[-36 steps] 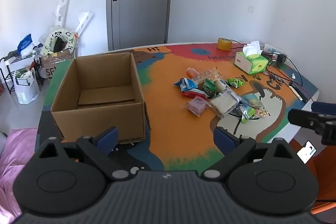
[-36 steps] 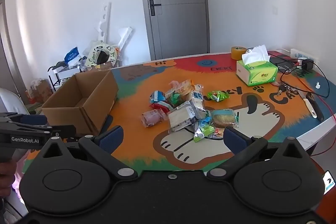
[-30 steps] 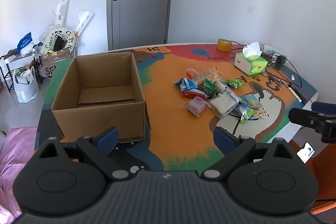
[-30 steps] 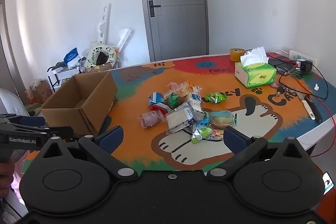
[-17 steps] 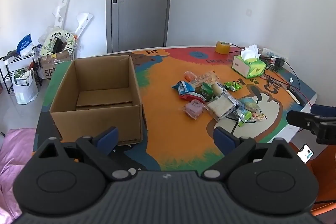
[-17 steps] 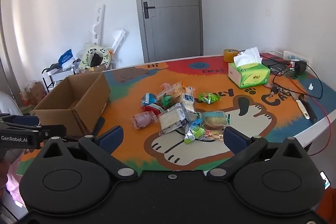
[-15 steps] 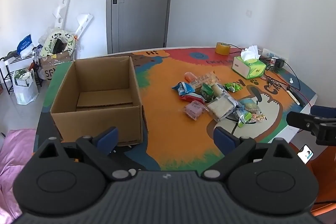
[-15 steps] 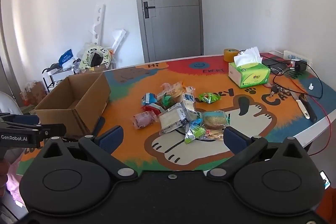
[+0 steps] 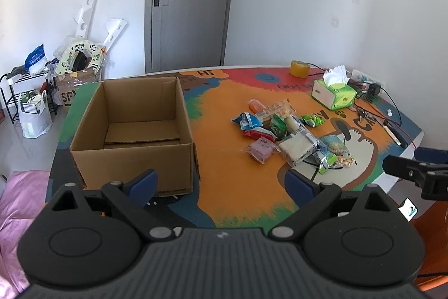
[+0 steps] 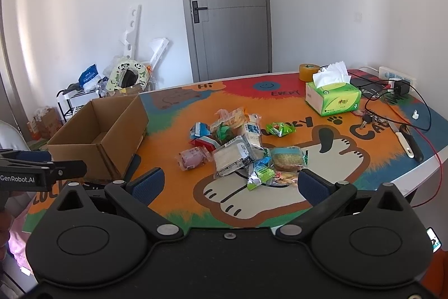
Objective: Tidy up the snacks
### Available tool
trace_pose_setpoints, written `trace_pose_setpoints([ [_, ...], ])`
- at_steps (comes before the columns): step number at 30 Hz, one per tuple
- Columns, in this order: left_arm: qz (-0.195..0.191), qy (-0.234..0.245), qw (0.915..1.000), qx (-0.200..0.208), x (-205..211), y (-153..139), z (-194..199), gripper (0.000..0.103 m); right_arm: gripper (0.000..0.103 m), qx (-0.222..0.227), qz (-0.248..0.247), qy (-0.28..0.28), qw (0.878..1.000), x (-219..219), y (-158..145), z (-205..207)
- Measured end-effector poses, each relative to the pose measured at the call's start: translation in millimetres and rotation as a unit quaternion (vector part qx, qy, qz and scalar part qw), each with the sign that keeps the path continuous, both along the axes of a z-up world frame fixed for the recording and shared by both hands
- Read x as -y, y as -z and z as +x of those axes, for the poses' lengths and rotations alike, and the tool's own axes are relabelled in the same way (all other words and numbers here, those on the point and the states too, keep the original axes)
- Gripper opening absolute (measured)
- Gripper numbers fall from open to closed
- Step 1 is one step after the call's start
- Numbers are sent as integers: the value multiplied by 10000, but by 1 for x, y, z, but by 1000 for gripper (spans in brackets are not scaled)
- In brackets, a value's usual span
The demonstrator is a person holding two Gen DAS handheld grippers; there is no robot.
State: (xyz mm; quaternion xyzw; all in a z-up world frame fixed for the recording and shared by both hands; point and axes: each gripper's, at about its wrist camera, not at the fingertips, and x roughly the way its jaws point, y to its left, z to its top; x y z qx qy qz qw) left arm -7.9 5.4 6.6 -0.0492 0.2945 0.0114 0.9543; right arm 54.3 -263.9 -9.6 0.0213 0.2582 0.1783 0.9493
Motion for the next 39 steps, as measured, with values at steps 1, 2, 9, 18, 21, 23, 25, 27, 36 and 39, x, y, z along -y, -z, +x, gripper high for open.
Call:
trace_pose_setpoints([
  [1,-11,-16,10000,0,-1,0,0,96,103,0,1,2,10000,0,0,-1],
  [2,-21,-23,10000,-9,-1,0,0,96,103,0,-3,4,10000,1,0,-1],
  [9,-21,-21,10000,40,-2,-2,-1,97,103,-1,-18,16,10000,1,1,0],
  [18,-17,-37,10000,54,-3,-1,-1,96,103,3,-41,18,10000,1,1,-1],
  [21,-13,-45,10000,69,-4,-1,-2,96,103,39,-50,-23,10000,0,0,-3],
  [23,0,-46,10000,57,-4,0,-1,96,103,55,-53,-36,10000,-1,-2,-3],
  [25,-15,-18,10000,35,-4,0,-1,96,103,54,-43,-37,10000,-1,-2,-3],
  [27,-11,-8,10000,59,-3,0,-2,96,103,26,-30,-39,10000,-1,-3,-3],
  [36,13,-19,9999,103,-1,-4,-3,97,103,74,-41,-29,10000,0,-5,-4],
  [39,22,-31,9999,117,-2,-4,-3,96,103,70,-51,-18,10000,0,-6,-4],
])
